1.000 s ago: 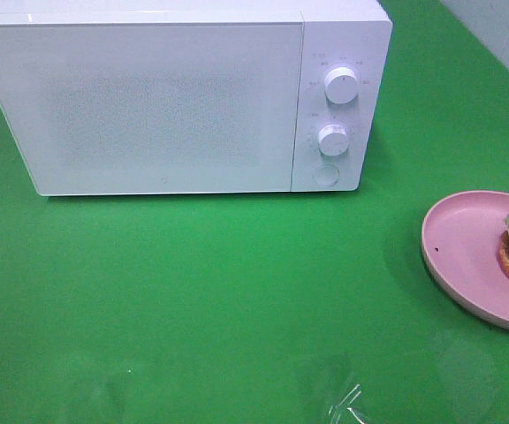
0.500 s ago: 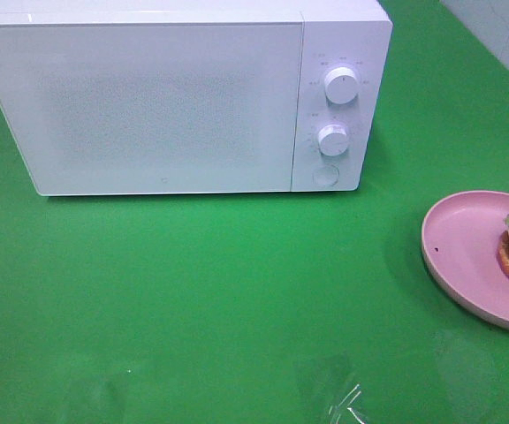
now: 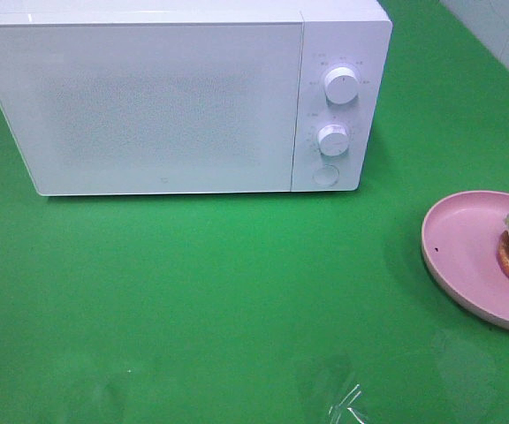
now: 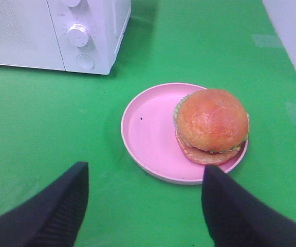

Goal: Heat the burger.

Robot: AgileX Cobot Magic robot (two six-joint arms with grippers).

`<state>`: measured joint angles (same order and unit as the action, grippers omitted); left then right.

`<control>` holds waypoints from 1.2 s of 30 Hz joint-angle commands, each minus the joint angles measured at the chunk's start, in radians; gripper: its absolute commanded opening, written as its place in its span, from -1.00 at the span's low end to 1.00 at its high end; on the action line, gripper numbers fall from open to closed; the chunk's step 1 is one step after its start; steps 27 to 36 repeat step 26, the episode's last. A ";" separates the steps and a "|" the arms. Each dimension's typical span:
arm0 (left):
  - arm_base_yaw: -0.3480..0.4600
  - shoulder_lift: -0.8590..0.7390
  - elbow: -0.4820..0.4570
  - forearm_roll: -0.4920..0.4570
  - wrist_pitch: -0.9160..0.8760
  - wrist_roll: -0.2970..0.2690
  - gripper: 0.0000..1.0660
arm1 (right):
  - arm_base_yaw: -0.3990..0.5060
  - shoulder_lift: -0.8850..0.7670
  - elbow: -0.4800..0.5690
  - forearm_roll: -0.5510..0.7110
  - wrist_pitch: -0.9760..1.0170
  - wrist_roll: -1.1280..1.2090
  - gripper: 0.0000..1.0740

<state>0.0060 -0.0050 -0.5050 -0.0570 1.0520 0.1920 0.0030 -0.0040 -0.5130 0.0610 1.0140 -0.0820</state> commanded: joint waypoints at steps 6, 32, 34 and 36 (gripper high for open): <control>-0.001 -0.027 0.000 0.000 -0.008 0.003 -1.00 | 0.002 -0.025 0.004 0.004 -0.009 0.007 0.19; -0.001 -0.027 0.000 0.000 -0.008 0.003 -1.00 | 0.002 -0.025 0.004 0.004 -0.009 0.005 0.19; -0.001 -0.027 0.000 0.000 -0.008 0.003 -1.00 | 0.002 -0.025 0.004 0.004 -0.009 0.005 0.19; -0.001 -0.027 0.000 0.000 -0.008 0.003 -1.00 | 0.002 -0.025 0.004 0.004 -0.009 0.005 0.19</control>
